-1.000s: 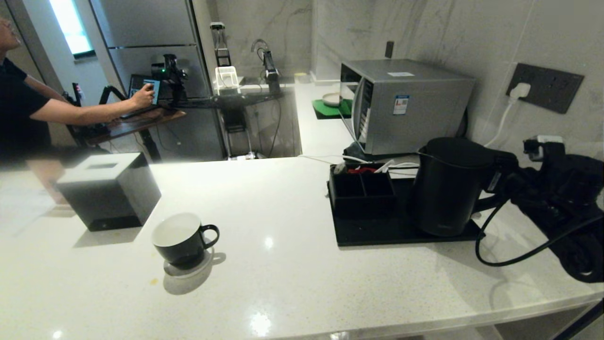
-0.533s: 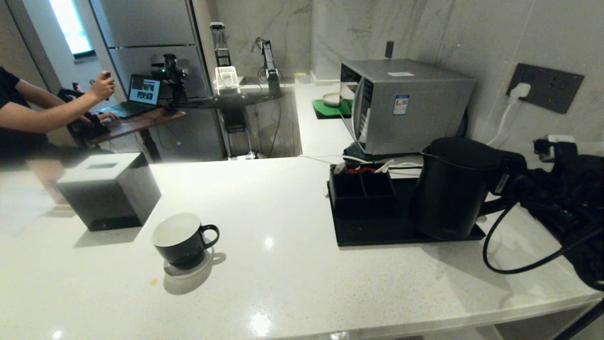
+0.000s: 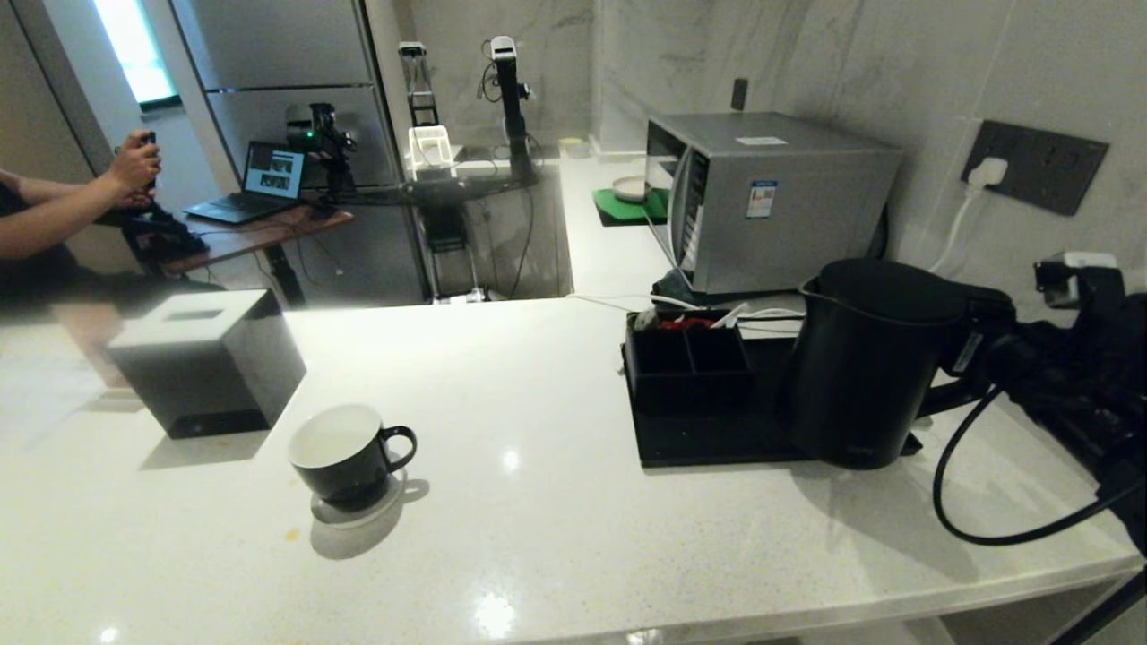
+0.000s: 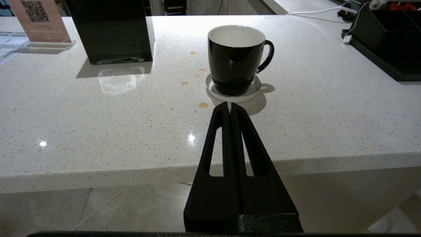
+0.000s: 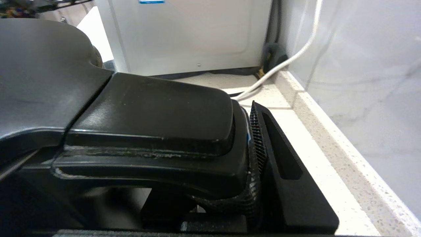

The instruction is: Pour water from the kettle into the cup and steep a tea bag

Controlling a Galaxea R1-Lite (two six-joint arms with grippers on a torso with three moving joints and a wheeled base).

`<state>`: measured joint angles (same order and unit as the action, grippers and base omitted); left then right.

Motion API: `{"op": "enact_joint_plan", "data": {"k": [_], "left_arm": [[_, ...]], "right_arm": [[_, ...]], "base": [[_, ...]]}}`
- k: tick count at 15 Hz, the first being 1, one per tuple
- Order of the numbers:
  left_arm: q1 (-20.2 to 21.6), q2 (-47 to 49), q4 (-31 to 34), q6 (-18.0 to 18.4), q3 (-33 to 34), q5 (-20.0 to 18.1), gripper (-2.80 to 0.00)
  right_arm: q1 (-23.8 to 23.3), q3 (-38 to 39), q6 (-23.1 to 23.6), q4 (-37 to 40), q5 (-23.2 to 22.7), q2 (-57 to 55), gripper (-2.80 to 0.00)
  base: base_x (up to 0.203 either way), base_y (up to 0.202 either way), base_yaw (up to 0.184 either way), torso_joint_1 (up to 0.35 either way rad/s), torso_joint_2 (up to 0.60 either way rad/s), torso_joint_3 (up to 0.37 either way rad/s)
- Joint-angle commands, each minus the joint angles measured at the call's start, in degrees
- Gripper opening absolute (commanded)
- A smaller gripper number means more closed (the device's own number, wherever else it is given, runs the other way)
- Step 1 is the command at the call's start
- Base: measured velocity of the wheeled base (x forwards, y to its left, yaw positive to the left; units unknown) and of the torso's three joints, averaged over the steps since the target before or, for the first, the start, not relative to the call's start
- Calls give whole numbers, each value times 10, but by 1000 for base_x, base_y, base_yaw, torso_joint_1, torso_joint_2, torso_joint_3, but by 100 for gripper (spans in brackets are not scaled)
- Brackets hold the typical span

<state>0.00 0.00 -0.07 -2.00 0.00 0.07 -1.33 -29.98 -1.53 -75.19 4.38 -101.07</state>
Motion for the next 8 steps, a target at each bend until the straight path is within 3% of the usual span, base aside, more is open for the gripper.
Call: {"op": "enact_joint_plan", "data": {"k": [1,8], "left_arm": [[0,1,0,0,0,0,-280],[0,1,0,0,0,0,-280]], "right_arm": [[12,11,1,-7,0,16,-280],[33,59,0,-4,-1,58,-280]], "base": [[0,0,0,0,0,0],[0,0,0,0,0,0]]}}
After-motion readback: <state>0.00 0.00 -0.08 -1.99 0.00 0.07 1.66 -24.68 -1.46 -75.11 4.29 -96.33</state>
